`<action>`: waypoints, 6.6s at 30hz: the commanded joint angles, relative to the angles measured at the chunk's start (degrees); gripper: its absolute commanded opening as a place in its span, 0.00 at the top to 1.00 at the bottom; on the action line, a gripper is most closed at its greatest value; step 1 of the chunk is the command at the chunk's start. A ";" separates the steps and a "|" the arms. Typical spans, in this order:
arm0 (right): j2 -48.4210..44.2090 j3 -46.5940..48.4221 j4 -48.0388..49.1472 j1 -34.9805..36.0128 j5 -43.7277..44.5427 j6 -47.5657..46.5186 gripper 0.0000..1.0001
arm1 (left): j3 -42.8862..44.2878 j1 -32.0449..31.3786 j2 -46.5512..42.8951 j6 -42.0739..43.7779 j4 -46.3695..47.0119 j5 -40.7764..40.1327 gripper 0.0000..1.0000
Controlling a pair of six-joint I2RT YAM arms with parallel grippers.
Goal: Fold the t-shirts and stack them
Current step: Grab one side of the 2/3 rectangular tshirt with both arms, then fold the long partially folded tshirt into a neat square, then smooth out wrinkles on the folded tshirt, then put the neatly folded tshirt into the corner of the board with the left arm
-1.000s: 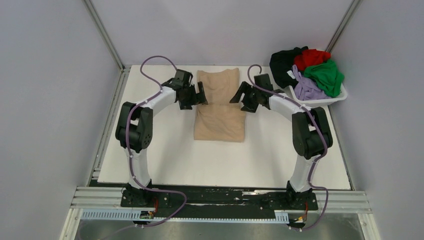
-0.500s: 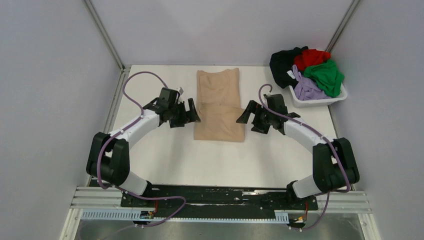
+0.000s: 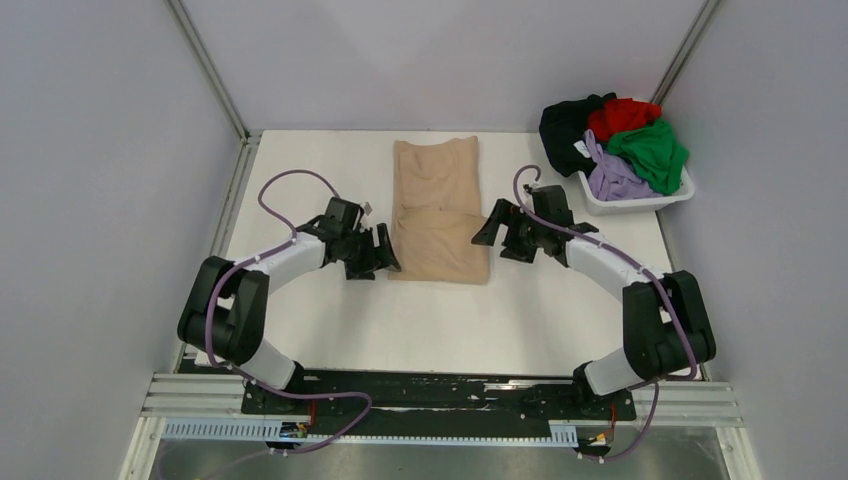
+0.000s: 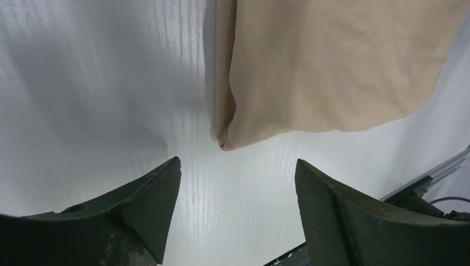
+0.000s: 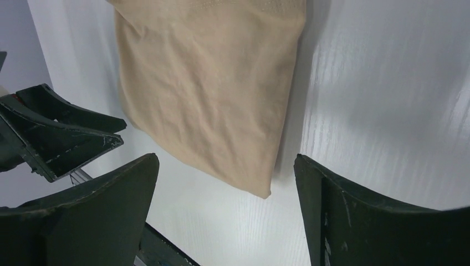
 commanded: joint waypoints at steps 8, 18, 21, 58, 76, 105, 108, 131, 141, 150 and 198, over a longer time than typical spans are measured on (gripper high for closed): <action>-1.00 -5.54 0.22 0.85 -1.81 0.61 0.17 | -0.52 -1.88 7.67 -0.28 4.90 1.01 0.33; 3.45 -9.74 7.31 3.69 0.24 0.00 0.49 | 0.73 -1.94 12.91 -0.89 7.79 0.89 0.69; 5.74 -10.03 9.32 3.95 0.68 0.63 0.54 | 0.90 -1.94 13.68 -0.43 7.37 0.24 0.89; -8.00 6.41 5.41 4.32 -26.62 1.23 1.00 | -4.44 -8.44 -41.77 -9.18 -15.01 -17.03 1.00; 11.49 14.29 19.67 -2.21 -35.22 6.16 1.00 | 4.75 -0.09 -27.44 -7.68 -4.89 -20.98 1.00; 40.07 38.56 25.34 -8.16 -38.87 10.32 1.00 | 23.90 12.40 7.56 -8.03 8.76 -13.05 1.00; 43.65 42.85 24.97 -8.74 -38.86 9.72 1.00 | 27.16 12.86 12.43 -8.34 9.62 -13.31 1.00; 48.52 56.61 10.43 -8.42 -26.31 0.50 0.37 | 49.89 14.17 31.32 -6.02 5.44 -6.54 0.00; 43.51 50.84 10.68 0.05 -24.77 -2.14 0.27 | 47.80 11.73 33.69 -7.07 7.85 1.73 0.00; 54.44 53.65 11.68 -2.10 -23.12 1.60 0.16 | 54.12 11.98 44.77 -8.36 -1.46 0.07 0.00; -10.20 2.21 -2.82 -1.24 12.54 -6.66 0.00 | 17.54 9.25 18.46 -2.27 -4.54 -10.11 0.38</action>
